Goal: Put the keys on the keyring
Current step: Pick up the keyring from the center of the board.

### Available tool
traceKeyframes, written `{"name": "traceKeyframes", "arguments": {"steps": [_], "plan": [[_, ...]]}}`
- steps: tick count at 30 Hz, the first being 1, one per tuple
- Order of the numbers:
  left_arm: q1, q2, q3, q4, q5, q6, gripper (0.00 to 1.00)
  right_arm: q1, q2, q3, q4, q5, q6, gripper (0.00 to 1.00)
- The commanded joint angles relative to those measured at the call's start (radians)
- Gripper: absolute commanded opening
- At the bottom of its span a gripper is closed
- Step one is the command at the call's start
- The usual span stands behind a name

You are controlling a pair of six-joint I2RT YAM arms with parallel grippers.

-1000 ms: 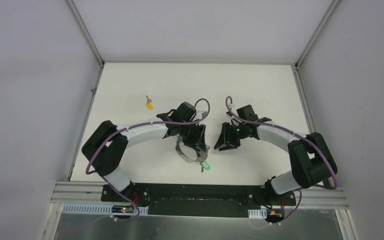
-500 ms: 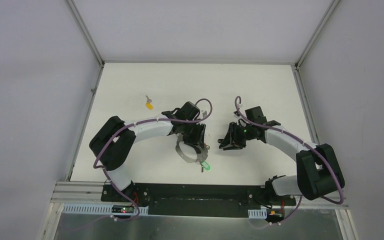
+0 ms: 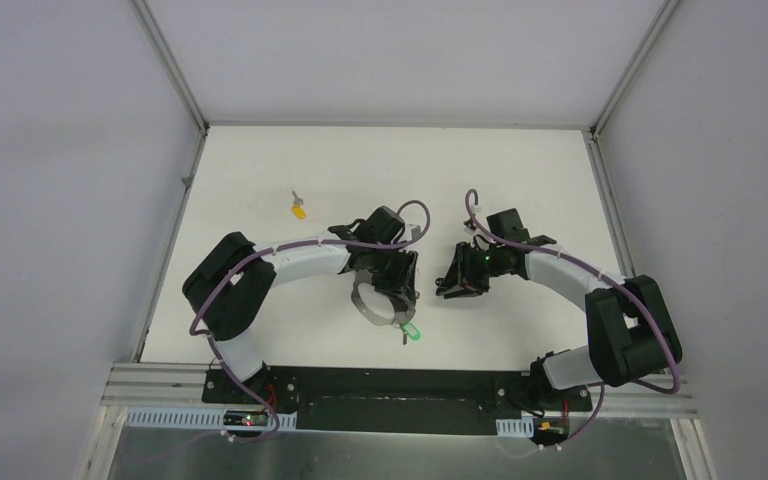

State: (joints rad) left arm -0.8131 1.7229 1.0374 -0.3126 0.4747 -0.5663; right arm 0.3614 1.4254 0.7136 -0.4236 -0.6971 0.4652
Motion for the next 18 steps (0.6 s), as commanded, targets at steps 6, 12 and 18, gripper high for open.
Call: {"name": "traceKeyframes", "arguments": {"steps": [6, 12, 18], "plan": [[-0.037, 0.058, 0.041, -0.045, -0.007, -0.001, 0.33, -0.005, 0.001, 0.035, 0.009, -0.028, -0.017, 0.32], [-0.06, 0.087, 0.065, -0.048, -0.001, 0.01, 0.23, -0.005, 0.004, 0.037, 0.002, -0.027, -0.021, 0.32], [-0.069, 0.09, 0.075, -0.055, 0.002, 0.022, 0.04, -0.007, 0.0, 0.037, 0.001, -0.028, -0.022, 0.32]]}}
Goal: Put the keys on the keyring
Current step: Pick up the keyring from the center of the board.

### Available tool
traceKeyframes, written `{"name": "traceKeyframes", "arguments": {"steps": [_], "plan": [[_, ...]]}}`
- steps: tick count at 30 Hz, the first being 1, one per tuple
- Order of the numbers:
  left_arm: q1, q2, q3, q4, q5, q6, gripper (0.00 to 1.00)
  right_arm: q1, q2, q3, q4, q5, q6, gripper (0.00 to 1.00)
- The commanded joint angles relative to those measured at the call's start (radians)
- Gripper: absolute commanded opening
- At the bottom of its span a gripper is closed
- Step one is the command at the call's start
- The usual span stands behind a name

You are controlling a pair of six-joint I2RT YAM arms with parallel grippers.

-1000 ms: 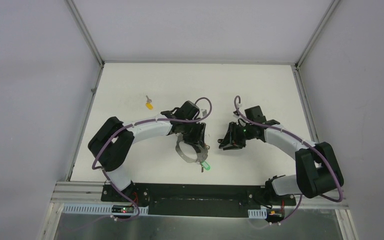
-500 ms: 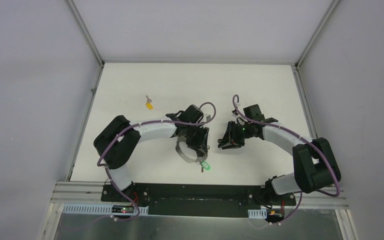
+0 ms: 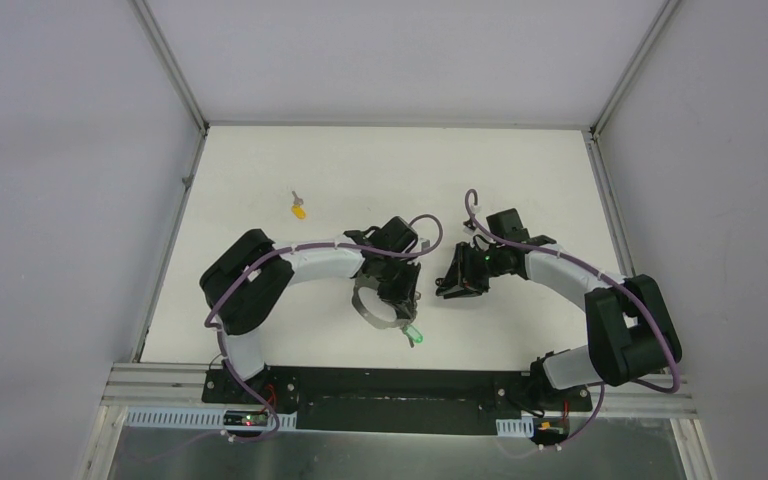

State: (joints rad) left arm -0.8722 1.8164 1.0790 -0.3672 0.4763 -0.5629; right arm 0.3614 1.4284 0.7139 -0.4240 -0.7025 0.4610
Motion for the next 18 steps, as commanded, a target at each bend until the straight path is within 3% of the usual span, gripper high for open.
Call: {"name": "traceKeyframes", "arguments": {"steps": [1, 8, 18], "plan": [[-0.01, -0.007, 0.034, -0.001, 0.0, 0.021, 0.0, -0.007, -0.004, 0.037, 0.001, -0.023, -0.019, 0.32], [-0.013, -0.073, 0.034, -0.014, -0.03, 0.044, 0.0, -0.007, -0.048, 0.047, -0.012, -0.04, -0.04, 0.37], [-0.012, -0.328, 0.008, -0.013, -0.057, 0.162, 0.0, -0.006, -0.265, 0.062, 0.027, -0.106, -0.057, 0.65]]}}
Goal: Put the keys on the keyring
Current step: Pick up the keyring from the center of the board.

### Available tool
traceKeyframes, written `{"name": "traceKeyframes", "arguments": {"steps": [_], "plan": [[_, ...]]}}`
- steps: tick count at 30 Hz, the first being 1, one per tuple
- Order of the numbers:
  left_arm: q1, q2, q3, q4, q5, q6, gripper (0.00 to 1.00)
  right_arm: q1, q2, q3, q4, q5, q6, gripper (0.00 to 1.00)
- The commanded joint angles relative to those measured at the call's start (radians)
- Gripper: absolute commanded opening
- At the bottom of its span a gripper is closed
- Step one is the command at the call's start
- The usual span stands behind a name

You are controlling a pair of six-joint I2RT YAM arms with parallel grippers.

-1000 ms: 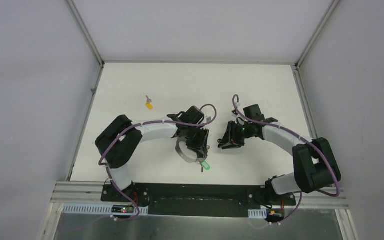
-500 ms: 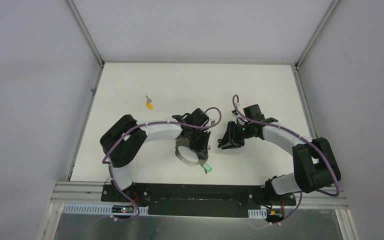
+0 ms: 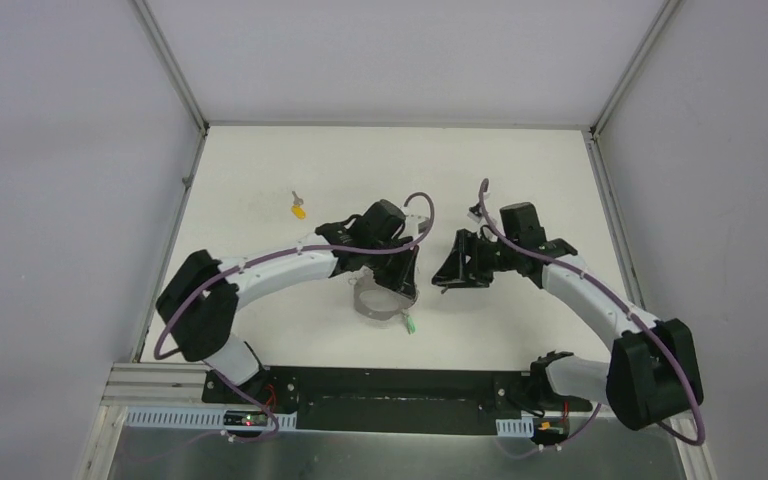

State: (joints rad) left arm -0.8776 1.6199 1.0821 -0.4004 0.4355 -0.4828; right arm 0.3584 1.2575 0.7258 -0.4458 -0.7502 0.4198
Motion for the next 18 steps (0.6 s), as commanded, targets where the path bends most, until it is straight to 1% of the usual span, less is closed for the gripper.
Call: {"name": "traceKeyframes", "arguments": {"steps": [1, 5, 9, 12, 13, 18], "plan": [[-0.007, -0.155, -0.001, 0.022, -0.012, 0.104, 0.0, -0.004, -0.113, 0.049, 0.065, -0.07, -0.011, 0.67], [-0.007, -0.239, -0.049, 0.072, 0.022, 0.172, 0.0, -0.004, -0.162, 0.046, 0.129, -0.112, 0.009, 0.72], [-0.007, -0.347, -0.153, 0.199, 0.052, 0.227, 0.0, -0.003, -0.212, 0.044, 0.206, -0.149, 0.03, 0.77], [-0.007, -0.441, -0.257, 0.334, 0.062, 0.262, 0.0, -0.003, -0.263, 0.041, 0.272, -0.172, 0.037, 0.83], [-0.007, -0.475, -0.292, 0.411, 0.061, 0.274, 0.0, -0.002, -0.281, 0.038, 0.295, -0.178, 0.036, 0.85], [-0.007, -0.645, -0.474, 0.716, 0.082, 0.362, 0.0, -0.001, -0.359, 0.006, 0.436, -0.215, 0.02, 0.89]]}}
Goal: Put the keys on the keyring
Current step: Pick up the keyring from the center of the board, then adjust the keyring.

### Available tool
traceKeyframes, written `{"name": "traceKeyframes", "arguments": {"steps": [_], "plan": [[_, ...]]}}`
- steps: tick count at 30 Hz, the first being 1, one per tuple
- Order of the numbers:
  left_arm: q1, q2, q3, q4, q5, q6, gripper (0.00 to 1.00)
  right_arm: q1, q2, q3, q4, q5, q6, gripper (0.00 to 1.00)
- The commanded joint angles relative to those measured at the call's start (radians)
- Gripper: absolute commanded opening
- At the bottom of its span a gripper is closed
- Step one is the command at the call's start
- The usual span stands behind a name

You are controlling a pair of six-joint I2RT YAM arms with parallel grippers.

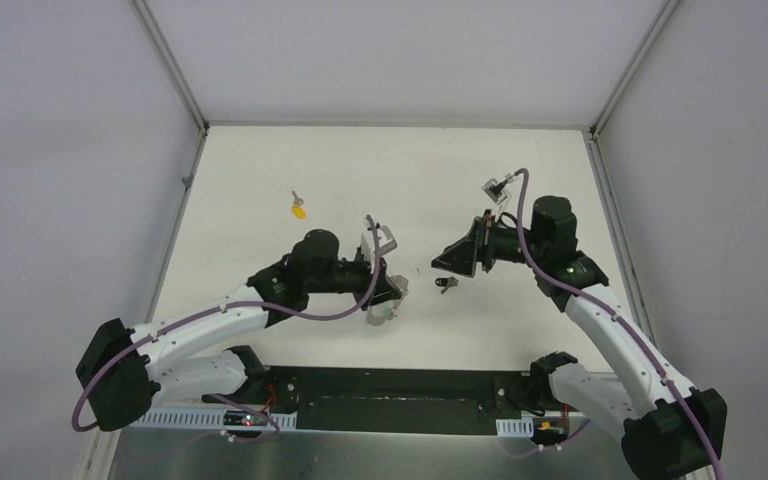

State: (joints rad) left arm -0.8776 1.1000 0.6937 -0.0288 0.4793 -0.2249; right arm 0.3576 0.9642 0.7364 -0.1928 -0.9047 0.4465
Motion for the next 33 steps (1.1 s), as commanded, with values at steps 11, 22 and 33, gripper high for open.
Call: {"name": "traceKeyframes", "arguments": {"steps": [11, 22, 33], "plan": [[-0.007, -0.299, -0.198, 0.494, 0.111, 0.387, 0.0, 0.16, -0.178, -0.11, 0.456, -0.043, -0.197, 1.0], [-0.007, -0.284, -0.22, 0.637, 0.171, 0.398, 0.0, 0.3, -0.12, -0.111, 0.527, -0.039, -0.271, 0.54], [-0.007, -0.284, -0.215, 0.675, 0.194, 0.36, 0.0, 0.362, -0.071, -0.1, 0.51, 0.013, -0.352, 0.26]]}}
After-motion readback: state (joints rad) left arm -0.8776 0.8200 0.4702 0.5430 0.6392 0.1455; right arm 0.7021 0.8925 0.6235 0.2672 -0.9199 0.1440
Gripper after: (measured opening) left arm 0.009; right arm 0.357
